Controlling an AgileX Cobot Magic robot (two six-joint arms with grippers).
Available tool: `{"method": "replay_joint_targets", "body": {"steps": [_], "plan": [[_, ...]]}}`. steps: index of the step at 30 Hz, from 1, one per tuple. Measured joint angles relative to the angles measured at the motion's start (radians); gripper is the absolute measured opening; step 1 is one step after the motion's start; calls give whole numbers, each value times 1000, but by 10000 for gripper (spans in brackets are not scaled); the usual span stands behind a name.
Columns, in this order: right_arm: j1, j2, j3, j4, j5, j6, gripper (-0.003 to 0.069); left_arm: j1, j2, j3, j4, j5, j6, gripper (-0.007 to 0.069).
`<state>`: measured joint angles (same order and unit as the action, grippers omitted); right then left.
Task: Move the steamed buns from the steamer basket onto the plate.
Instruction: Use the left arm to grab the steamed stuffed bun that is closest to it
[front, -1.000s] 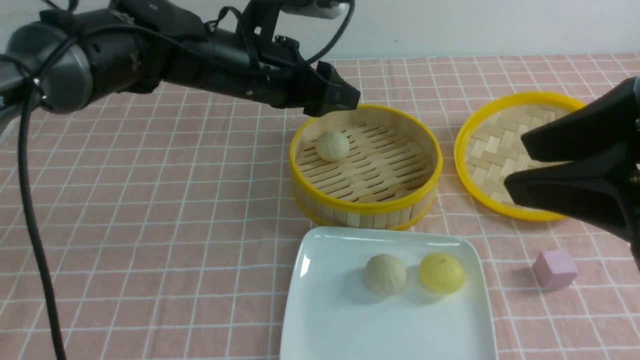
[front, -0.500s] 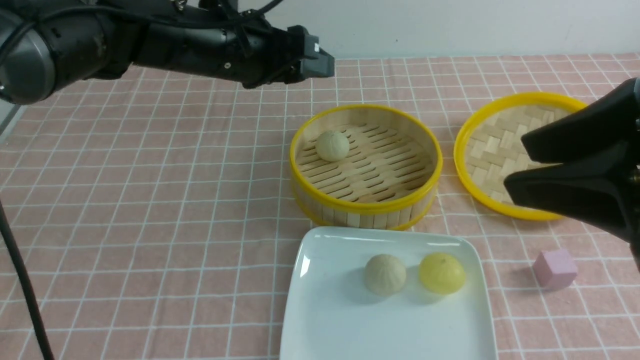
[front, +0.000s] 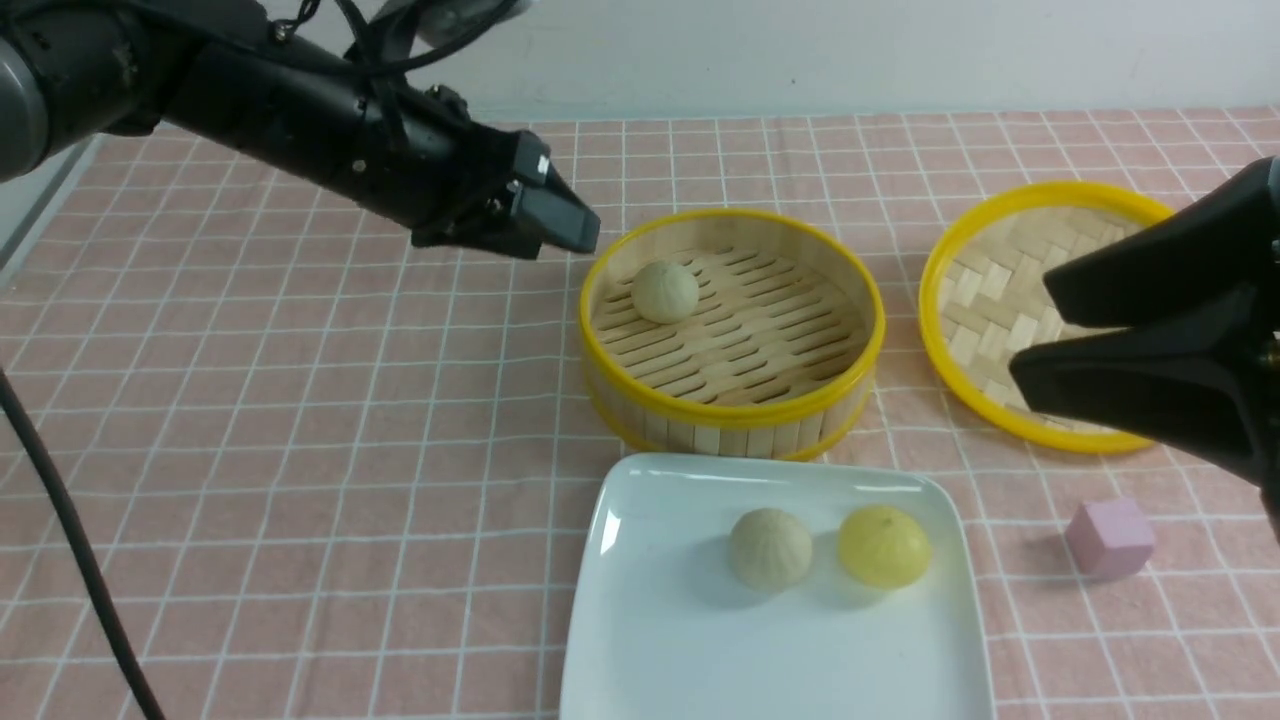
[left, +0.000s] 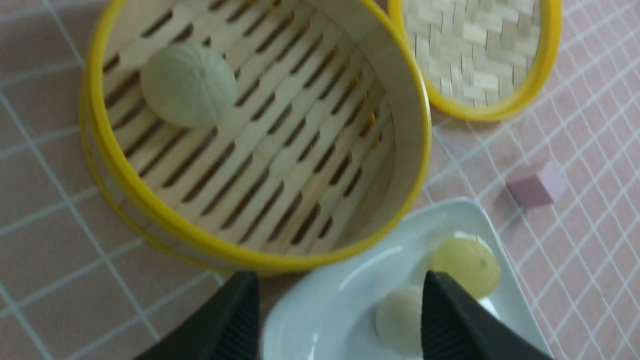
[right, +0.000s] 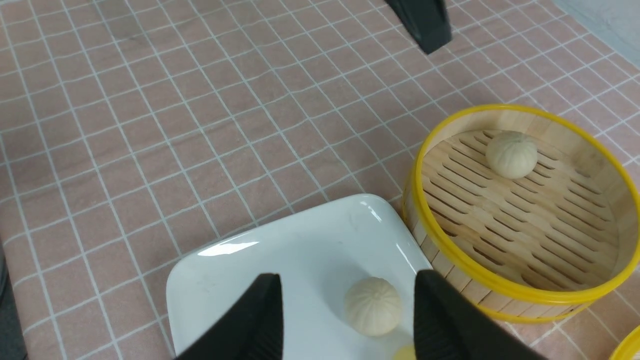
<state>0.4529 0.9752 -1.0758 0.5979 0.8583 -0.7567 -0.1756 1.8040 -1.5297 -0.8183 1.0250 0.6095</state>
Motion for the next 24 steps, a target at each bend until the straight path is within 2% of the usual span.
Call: {"method": "replay_joint_targets", "body": {"steps": [6,12,19,24], "plan": [[0,0,0,0,1,1,369,0,0,0,-21,126,-26,441],[0,0,0,4,6,1,369,0,0,-30,-55,133,-58,424],[0,0,0,6,8,2,369,-11,6,-255,94,127,-192,421],[0,0,0,7,11,3,369,-12,72,-505,185,159,-311,421]]}}
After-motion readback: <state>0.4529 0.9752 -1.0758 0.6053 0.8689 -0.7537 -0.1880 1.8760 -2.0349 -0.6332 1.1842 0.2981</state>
